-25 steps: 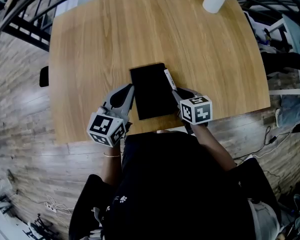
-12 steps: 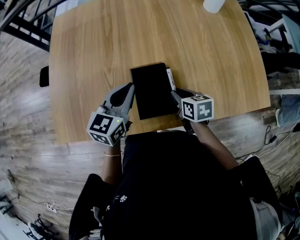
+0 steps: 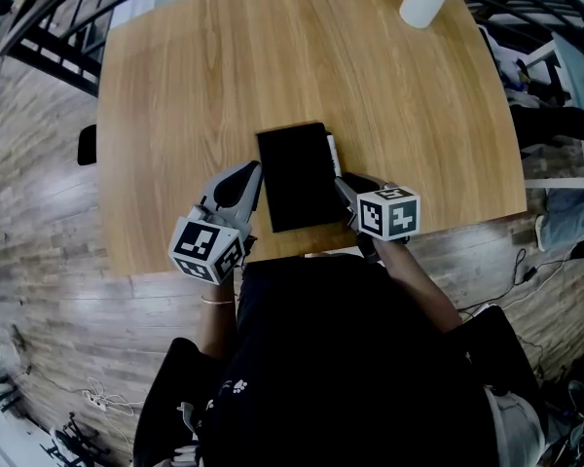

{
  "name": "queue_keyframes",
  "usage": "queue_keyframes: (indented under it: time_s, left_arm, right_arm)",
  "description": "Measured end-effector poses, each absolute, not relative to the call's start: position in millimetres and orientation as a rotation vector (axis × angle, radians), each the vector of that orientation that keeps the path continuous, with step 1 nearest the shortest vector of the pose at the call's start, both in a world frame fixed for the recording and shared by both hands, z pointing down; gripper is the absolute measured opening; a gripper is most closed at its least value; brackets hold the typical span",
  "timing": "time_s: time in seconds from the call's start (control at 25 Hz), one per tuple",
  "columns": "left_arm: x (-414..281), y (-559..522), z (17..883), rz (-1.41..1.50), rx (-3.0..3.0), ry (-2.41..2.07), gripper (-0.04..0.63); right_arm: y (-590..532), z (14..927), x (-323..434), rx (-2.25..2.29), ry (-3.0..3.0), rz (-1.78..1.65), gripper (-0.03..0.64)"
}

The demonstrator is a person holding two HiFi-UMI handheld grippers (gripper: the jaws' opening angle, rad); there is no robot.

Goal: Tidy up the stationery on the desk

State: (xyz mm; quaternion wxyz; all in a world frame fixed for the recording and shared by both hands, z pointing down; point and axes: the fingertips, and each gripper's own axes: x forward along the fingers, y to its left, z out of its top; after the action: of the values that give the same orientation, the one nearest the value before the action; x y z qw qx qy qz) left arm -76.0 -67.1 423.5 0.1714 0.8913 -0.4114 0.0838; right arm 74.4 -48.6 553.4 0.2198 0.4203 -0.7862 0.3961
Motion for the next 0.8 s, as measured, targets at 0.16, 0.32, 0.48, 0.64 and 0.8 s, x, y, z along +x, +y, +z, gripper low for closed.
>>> queue_keyframes:
  time_s: [0.16,0.32,0.48,0.64,0.8]
  left_arm:
    - [-79,-67,422,0.232,2.528,-1.182,-0.005]
    - [-82,-67,418,0.219,2.533,-1.202,-0.005]
    - [-83,-69,412,0.205,2.543,-1.222,-0.005]
    - [-85,-67,408,0.196,2.548,-1.243,-0.006]
    - [-90,-67,398,0.175,2.553,-1.262,-0.006]
  right_arm:
    - [-51,551,78,1.179,-2.191,1.093,0.091]
    - [-60,540,82,1.225,-2.233,1.072,0.08]
    - [-76,520,90,1.296,-2.276,0.971,0.006]
    - [-91,491,95,1.347,-2.361,0.846,0.006]
    - [-107,451,94,1.381,-2.46,0.675,0.006]
